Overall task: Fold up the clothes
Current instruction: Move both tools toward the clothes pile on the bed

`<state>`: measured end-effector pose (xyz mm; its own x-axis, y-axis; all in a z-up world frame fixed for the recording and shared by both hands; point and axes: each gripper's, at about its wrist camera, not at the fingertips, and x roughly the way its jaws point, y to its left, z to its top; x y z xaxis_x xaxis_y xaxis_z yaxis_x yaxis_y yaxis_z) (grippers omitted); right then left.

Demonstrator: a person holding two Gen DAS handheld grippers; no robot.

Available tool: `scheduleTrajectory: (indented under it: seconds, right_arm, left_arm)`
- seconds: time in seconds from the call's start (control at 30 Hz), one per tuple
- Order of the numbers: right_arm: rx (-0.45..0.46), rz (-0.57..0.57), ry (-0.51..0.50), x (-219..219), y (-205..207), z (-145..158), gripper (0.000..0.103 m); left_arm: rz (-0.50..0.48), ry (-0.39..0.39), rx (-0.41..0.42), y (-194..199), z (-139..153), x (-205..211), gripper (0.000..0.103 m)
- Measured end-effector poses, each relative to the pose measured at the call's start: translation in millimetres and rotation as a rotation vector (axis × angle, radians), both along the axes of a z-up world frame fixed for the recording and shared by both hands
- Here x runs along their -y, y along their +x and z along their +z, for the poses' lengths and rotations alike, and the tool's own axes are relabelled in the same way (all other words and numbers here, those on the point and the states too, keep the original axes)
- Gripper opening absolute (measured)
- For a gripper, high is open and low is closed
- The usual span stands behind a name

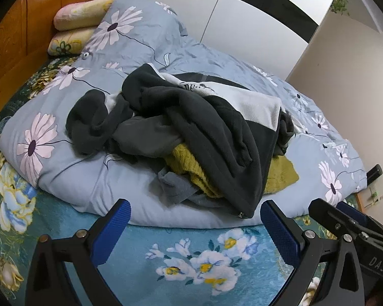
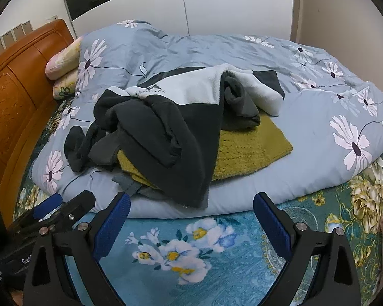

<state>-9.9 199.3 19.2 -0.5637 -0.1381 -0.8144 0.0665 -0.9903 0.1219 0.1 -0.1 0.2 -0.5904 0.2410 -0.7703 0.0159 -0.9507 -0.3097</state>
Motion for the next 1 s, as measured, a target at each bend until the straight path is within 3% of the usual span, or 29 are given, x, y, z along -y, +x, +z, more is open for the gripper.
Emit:
scheduleTrajectory:
  seconds: [0.2,0.6,1.0]
  right_arm:
    - [-0.021,0.006,0.042,11.4,6.8,10.6,0.097]
    - [-0.040,0.035,0.077,34.1,16.4,28.7,0.097]
    - [-0.055,0.090,0.102,52.9,16.7,27.7,0.097]
  left_arm:
    - [0.003,0.050,-0.018,4.4,7.6,7.2,0.103]
    - [0.038,0.032,-0.057,20.0,16.5,31.6,0.103]
    - [0.062,0.002,-0.071,22.6,14.1,40.5,0.103]
